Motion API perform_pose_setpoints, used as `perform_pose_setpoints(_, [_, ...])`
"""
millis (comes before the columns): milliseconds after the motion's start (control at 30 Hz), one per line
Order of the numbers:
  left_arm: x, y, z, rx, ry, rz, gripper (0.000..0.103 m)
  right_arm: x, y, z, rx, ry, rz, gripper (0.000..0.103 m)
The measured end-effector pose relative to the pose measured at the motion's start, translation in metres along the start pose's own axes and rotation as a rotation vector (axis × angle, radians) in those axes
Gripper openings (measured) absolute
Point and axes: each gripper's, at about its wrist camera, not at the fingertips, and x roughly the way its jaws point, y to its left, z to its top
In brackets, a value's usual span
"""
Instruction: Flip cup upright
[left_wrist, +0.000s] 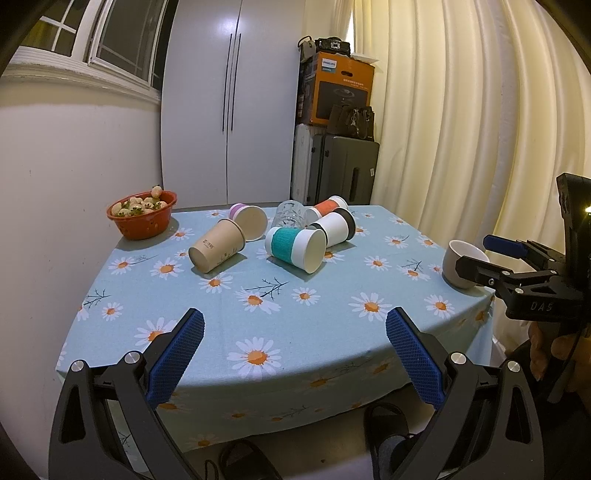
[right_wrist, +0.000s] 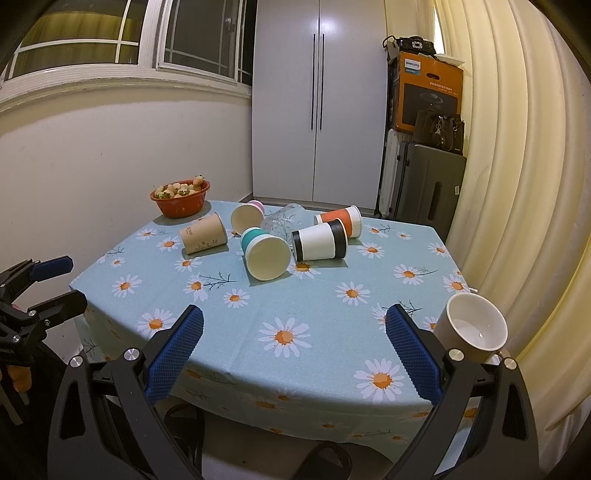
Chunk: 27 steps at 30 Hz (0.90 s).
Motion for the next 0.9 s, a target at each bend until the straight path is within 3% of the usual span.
perform_pose_setpoints(900, [0.0021, -0.0002, 0.0002, 0.001, 0.001, 0.001, 0.097, 0.0026, -0.0005, -0.002, -0.012, 0.013, 0.003, 0.098])
